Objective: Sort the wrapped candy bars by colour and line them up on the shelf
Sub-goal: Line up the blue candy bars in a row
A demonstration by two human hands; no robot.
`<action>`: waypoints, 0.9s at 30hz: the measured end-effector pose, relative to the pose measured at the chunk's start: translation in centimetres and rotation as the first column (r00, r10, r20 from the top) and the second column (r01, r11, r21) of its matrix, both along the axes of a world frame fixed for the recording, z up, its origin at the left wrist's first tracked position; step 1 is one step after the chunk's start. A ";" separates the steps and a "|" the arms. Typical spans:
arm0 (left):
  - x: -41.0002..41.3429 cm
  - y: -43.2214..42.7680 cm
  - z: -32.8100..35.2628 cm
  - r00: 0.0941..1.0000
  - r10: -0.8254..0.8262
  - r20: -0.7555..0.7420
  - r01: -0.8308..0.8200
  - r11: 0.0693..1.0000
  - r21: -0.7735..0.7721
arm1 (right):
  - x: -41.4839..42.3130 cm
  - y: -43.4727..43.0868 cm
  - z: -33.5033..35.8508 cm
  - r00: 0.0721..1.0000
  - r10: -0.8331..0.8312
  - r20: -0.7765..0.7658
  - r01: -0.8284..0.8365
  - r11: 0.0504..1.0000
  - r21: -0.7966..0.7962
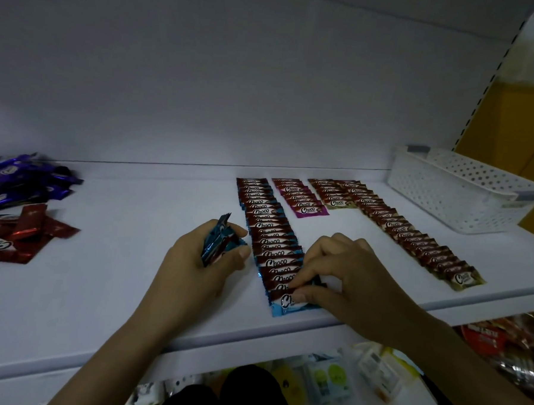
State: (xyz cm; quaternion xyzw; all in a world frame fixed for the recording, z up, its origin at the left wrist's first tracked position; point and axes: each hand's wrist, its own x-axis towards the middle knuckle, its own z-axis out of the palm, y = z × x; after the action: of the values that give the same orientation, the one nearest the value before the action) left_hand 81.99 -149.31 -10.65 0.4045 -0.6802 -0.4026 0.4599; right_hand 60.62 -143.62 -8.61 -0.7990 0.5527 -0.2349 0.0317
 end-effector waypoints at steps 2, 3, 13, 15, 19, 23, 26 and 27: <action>0.0 -0.1 -0.1 1.000 0.000 -0.006 0.000 1.000 0.007 | 0.1 0.1 -0.1 1.000 -0.002 0.013 0.002 1.000 -0.005; 0.0 -0.1 -0.1 1.000 -0.001 -0.005 0.001 1.000 0.008 | 0.1 0.2 -0.1 1.000 0.000 0.027 0.000 1.000 -0.005; 0.3 -2.0 0.7 0.996 -0.062 -0.070 0.069 0.992 0.101 | 0.6 -2.3 1.3 0.932 0.049 0.360 0.009 0.988 -0.157; 0.8 -3.9 1.5 0.995 -0.086 -0.046 0.091 0.989 0.116 | 1.4 -4.4 2.3 0.884 0.081 0.460 -0.019 0.990 -0.137; 2.0 -8.0 2.6 0.992 -0.120 0.033 0.118 0.991 0.062 | 4.5 -9.4 5.0 0.833 0.118 0.541 -0.162 0.986 0.033; 2.9 -11.2 2.5 0.992 -0.086 0.092 0.088 0.996 -0.014 | 7.7 -14.6 6.3 0.917 0.203 0.344 -0.238 0.969 0.062; 3.5 -13.1 1.9 0.995 -0.041 0.090 0.043 0.999 -0.020 | 8.5 -18.0 6.7 0.923 0.206 0.326 -0.238 0.969 0.061; 3.8 -13.5 1.6 0.998 -0.018 0.068 0.018 1.000 -0.004 | 8.5 -19.0 6.7 0.921 0.192 0.340 -0.231 0.970 0.079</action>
State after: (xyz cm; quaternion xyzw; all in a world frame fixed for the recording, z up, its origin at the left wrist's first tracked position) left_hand 85.75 -162.80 -9.07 0.4106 -0.7002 -0.3911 0.4338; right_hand 69.14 -162.61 -1.88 -0.8001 0.4629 -0.3275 0.1959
